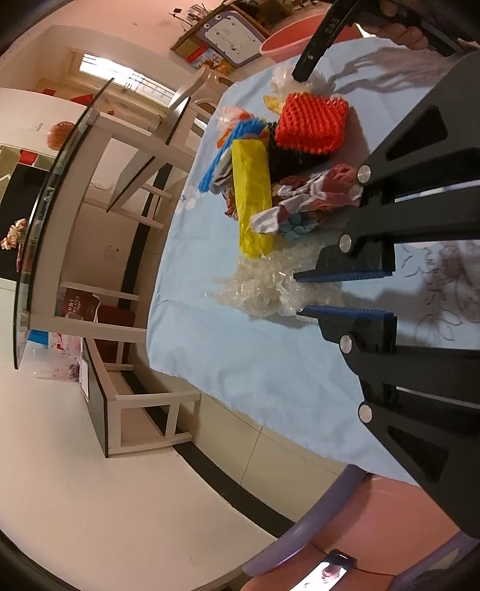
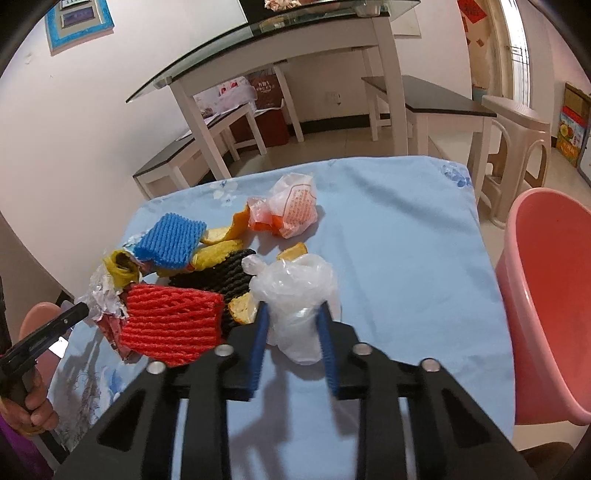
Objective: Collect trash
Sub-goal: 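Grasp the white plastic bag with the right tool while the left tool grasps the clear plastic wrap, then carry both bags over the pink bucket and open both tools to drop them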
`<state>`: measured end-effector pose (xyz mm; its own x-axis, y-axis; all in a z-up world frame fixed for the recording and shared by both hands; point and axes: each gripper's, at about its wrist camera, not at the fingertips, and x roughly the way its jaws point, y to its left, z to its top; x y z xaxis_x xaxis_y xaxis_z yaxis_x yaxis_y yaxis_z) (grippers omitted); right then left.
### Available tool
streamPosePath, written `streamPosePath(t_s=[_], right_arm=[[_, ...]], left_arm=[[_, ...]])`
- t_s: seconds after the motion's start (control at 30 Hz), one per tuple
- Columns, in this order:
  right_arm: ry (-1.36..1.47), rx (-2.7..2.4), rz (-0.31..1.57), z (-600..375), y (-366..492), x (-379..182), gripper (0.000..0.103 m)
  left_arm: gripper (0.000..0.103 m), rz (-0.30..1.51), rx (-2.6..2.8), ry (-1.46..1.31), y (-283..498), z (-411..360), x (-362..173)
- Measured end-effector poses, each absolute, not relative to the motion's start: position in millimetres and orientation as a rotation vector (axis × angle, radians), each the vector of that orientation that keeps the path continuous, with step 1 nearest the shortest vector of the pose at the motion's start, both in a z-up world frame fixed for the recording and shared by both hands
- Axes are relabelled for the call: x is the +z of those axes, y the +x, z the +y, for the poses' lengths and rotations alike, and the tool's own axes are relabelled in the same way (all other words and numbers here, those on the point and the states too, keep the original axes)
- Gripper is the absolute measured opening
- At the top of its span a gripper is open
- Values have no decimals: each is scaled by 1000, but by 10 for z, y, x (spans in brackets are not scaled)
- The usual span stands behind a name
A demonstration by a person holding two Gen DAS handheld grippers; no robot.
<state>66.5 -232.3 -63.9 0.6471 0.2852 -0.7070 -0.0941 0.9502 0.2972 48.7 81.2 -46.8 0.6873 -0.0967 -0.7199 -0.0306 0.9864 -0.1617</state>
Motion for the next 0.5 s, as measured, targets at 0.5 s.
streamPosePath(t_s=[0.5], right_arm=[[282, 201, 711, -2571, 129, -219, 14]], left_arm=[[11, 680, -83, -182, -15, 697, 114]])
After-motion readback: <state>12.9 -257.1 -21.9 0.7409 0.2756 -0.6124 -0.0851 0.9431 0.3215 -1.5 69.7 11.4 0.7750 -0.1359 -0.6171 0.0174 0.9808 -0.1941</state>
